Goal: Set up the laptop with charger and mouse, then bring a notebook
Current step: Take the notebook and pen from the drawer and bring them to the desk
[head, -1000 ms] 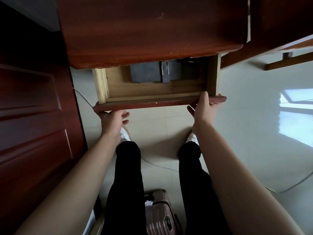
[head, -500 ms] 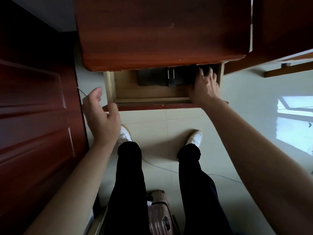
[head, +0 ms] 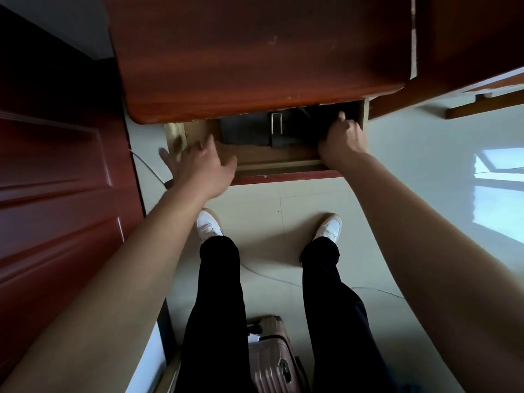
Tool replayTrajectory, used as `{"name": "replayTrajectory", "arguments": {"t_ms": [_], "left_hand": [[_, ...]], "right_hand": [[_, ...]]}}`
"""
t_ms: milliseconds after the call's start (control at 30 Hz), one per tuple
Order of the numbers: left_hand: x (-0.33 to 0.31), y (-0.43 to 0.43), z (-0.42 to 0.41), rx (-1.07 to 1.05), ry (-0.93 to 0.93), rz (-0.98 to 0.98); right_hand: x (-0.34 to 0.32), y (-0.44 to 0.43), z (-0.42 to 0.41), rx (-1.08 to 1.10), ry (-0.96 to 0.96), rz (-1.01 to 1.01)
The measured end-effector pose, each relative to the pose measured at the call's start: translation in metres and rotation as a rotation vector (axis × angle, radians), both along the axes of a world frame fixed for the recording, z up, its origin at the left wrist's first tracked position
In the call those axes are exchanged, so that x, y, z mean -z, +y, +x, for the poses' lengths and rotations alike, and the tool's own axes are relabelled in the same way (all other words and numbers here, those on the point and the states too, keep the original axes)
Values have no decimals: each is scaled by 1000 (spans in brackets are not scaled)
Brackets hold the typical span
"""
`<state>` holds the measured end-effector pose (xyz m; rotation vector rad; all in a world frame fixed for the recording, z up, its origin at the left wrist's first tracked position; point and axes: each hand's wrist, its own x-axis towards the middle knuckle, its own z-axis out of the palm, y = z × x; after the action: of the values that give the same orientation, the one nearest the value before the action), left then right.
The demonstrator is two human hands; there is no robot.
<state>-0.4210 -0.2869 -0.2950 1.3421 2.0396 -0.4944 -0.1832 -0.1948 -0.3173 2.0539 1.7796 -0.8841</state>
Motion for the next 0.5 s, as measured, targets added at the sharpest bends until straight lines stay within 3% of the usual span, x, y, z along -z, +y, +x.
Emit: {"name": "replayTrajectory", "arguments": {"t_ms": [67, 233, 367, 500], "left_hand": [[-1, 16, 8, -56, 4, 30], [13, 40, 28, -588, -398, 91], [24, 34, 33, -889, -564, 148], [24, 32, 23, -1190, -712, 185]], "right_hand": [[-2, -8, 2, 55, 44, 8], [-4, -15, 1, 62, 92, -56], [-4, -21, -13, 52, 145, -124], [-5, -16, -13, 233, 254, -116]]}}
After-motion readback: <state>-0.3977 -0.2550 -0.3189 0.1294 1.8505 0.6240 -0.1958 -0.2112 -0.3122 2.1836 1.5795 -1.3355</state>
